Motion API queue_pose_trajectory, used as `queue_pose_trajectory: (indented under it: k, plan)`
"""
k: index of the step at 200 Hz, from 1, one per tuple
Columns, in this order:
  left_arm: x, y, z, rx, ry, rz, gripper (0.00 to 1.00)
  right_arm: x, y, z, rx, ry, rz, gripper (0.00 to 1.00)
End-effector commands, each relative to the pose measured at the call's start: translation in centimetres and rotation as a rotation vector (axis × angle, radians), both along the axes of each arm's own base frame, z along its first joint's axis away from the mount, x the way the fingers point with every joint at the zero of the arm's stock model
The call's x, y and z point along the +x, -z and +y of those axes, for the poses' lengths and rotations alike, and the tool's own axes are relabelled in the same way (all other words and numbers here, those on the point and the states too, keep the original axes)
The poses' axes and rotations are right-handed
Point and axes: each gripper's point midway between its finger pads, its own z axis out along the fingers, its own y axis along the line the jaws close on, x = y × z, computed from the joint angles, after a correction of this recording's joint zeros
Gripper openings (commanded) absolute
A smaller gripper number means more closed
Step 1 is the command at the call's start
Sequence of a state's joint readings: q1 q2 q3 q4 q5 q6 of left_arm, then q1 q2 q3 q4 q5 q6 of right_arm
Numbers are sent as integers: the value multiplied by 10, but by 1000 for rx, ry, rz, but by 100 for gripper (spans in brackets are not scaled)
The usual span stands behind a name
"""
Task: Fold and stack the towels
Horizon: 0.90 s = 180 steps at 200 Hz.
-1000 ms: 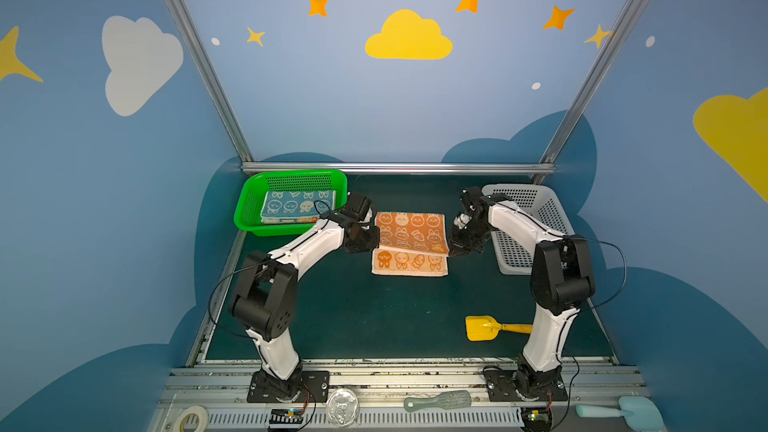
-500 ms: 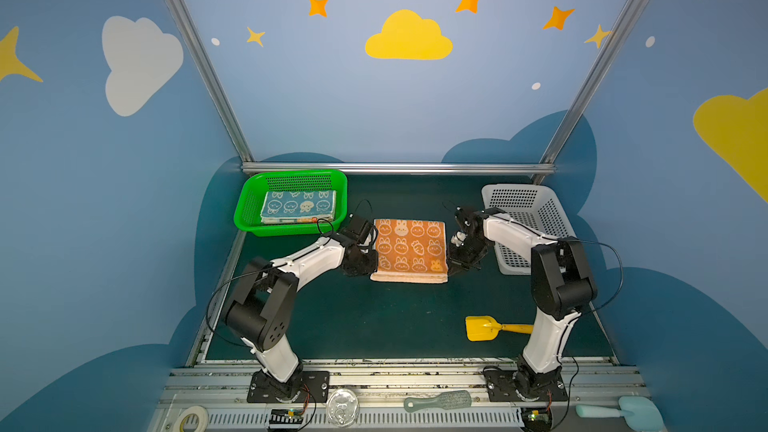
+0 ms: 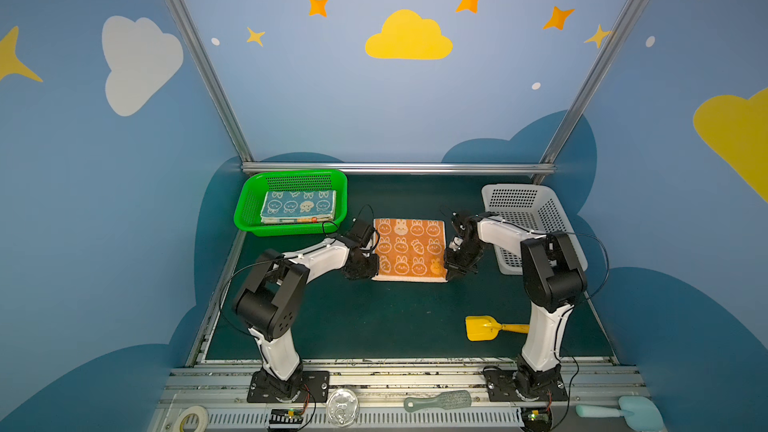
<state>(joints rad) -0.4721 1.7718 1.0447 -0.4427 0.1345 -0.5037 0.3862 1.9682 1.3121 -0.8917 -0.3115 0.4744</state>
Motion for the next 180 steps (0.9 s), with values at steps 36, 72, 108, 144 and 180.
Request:
queue_pose_trajectory:
  k: [36,72,108,144,180]
  plan:
    - [-6,16,6,43,6,48,3,-7,20,-8,-62,-4,37,0]
    - [-2,6,2,27,15,38,23,-5,11,-5,-55,-12,12,25]
    - [4,-17,1,25,9,-24,53,0,-14,-3,-43,-14,-33,52]
    - [12,-50,1,13,0,-98,90,9,-51,-5,-36,-23,-113,78]
    - [42,-113,-3,-30,-32,-300,100,42,-99,1,96,6,-226,88]
